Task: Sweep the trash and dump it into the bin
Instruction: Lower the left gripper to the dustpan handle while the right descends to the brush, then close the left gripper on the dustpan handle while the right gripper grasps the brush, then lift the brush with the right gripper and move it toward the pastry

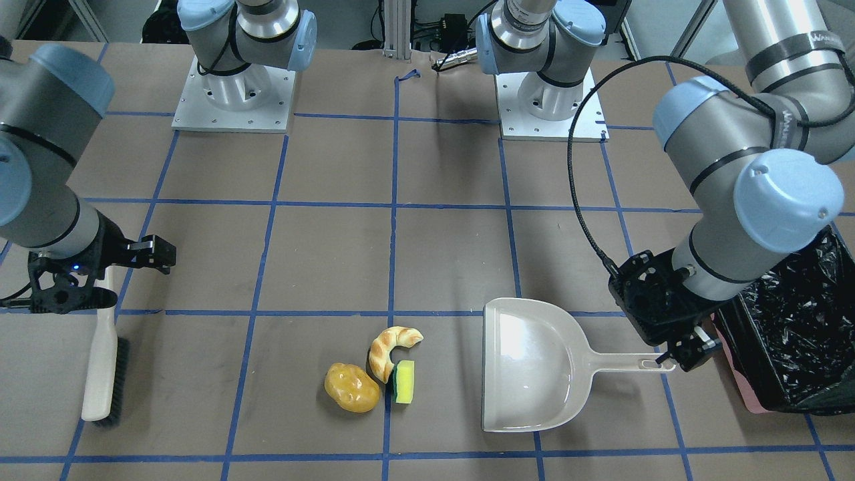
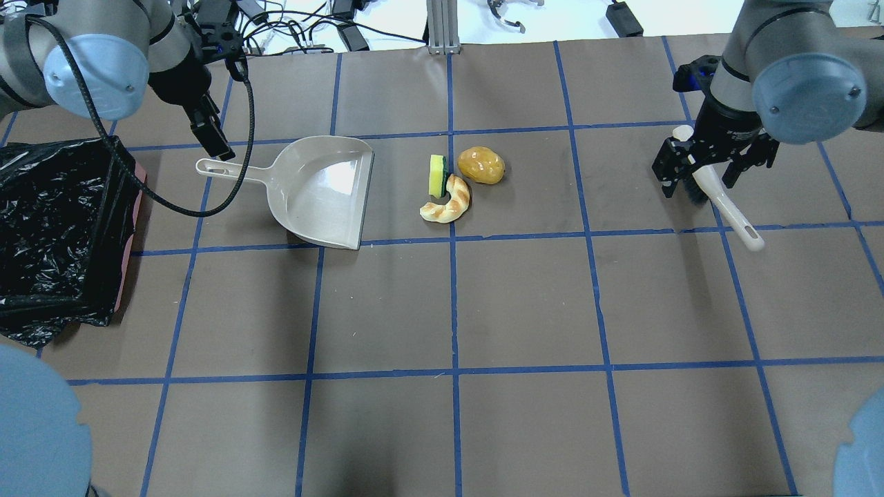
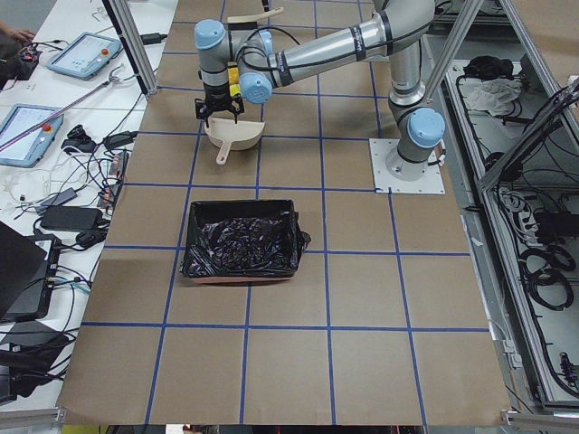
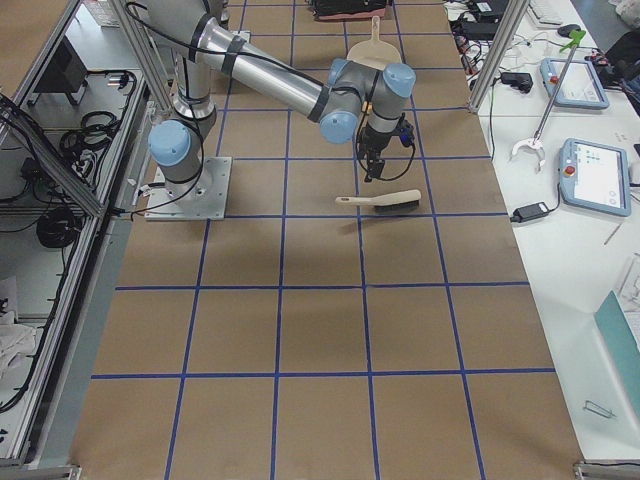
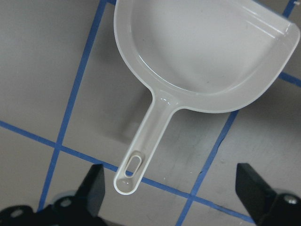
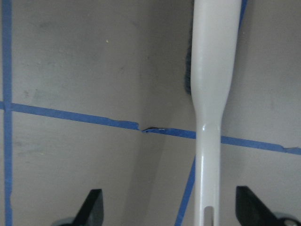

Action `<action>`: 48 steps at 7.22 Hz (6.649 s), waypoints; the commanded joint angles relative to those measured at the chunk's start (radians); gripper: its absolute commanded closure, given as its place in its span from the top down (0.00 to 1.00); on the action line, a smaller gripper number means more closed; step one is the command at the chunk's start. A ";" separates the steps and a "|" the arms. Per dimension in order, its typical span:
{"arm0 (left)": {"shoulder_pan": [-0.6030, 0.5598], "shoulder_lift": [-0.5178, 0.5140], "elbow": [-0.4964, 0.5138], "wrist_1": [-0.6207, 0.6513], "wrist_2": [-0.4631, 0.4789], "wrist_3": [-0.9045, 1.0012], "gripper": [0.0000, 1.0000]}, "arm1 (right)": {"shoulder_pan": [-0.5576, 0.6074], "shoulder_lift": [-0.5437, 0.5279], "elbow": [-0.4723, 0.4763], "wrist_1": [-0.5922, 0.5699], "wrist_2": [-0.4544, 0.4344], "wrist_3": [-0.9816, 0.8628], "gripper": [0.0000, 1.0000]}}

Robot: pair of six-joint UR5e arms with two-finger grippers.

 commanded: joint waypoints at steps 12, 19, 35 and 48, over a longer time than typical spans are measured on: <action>0.041 -0.110 -0.057 0.045 -0.176 0.239 0.97 | -0.070 0.043 0.115 -0.080 -0.073 -0.166 0.27; 0.027 -0.145 -0.079 0.064 -0.152 0.228 0.97 | 0.008 -0.014 0.078 0.012 -0.105 0.087 0.11; 0.012 -0.154 -0.079 0.104 -0.149 0.225 0.00 | 0.588 0.130 -0.063 0.215 -0.115 0.864 0.06; 0.012 -0.157 -0.079 0.104 -0.174 0.232 0.00 | 0.648 0.207 -0.169 0.199 -0.046 0.917 0.04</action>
